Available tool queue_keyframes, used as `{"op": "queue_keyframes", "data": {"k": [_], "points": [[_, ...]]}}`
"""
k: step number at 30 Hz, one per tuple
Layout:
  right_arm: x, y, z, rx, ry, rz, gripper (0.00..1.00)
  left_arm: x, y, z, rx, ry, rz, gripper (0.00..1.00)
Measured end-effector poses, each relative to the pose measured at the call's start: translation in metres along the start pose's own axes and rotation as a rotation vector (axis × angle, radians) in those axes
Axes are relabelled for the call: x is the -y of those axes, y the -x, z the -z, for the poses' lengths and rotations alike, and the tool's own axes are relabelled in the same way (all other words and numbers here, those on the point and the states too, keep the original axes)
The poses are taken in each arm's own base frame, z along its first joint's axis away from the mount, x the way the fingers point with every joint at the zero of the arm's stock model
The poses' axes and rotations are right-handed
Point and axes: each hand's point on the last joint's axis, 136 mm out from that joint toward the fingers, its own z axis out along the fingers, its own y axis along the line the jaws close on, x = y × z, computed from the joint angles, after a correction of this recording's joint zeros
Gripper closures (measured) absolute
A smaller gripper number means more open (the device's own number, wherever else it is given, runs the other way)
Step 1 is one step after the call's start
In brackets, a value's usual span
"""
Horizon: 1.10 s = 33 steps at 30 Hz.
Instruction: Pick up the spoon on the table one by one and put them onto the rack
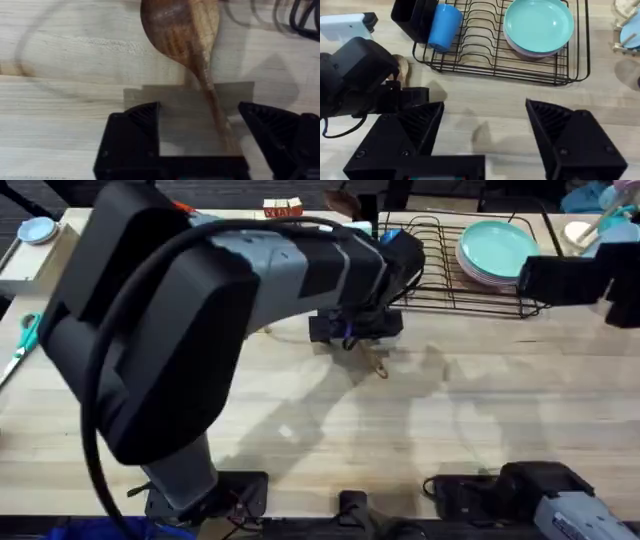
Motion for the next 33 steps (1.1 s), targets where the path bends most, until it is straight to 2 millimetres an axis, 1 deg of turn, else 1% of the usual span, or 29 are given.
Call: {"op": "queue_keyframes", "data": {"k": [1, 3, 8, 9, 11, 15, 16, 18, 19, 21, 27, 33], "points": [[0.0000, 0.0000, 0.0001, 0.000, 0.000, 0.000, 0.009, -0.0004, 0.0001, 0.0000, 0.001, 0.002, 0.000, 0.073], [0.0000, 0.0000, 0.0000, 0.000, 0.000, 0.000, 0.010, -0.0013, 0.0008, -0.0005, 0.002, 0.005, 0.001, 0.196], [0.0000, 0.0000, 0.0001, 0.000, 0.000, 0.000, 0.009, -0.0036, 0.0023, -0.0010, 0.005, 0.012, 0.005, 0.376], [-0.0001, 0.0000, 0.0000, 0.000, 0.000, 0.000, 0.010, -0.0040, 0.0026, -0.0014, 0.007, 0.016, 0.004, 0.481], [0.0000, 0.0000, 0.0001, 0.000, 0.000, 0.000, 0.010, -0.0046, 0.0031, -0.0015, 0.010, 0.019, 0.003, 0.553], [0.0000, 0.0000, 0.0000, 0.000, 0.000, 0.000, 0.009, -0.0037, 0.0037, -0.0015, 0.013, 0.015, 0.005, 0.735], [0.0000, 0.0000, 0.0000, 0.000, 0.000, 0.000, 0.009, -0.0033, 0.0040, -0.0015, 0.014, 0.013, 0.005, 0.765], [0.0000, 0.0000, 0.0000, 0.000, 0.000, 0.000, 0.010, -0.0017, 0.0048, -0.0015, 0.016, 0.006, 0.007, 0.815], [0.0000, 0.0000, 0.0000, 0.000, 0.000, 0.000, 0.009, -0.0004, 0.0046, -0.0015, 0.015, 0.000, 0.007, 0.790], [-0.0001, 0.0000, 0.0001, 0.000, 0.000, 0.000, 0.010, -0.0002, 0.0047, -0.0016, 0.014, -0.001, 0.008, 0.790], [0.0000, 0.0000, 0.0001, 0.000, 0.000, 0.000, 0.009, -0.0002, 0.0048, -0.0016, 0.015, -0.001, 0.010, 0.949], [0.0000, 0.0000, 0.0001, 0.000, 0.000, 0.000, 0.009, 0.0002, 0.0052, -0.0013, 0.016, -0.002, 0.010, 0.956]]}}
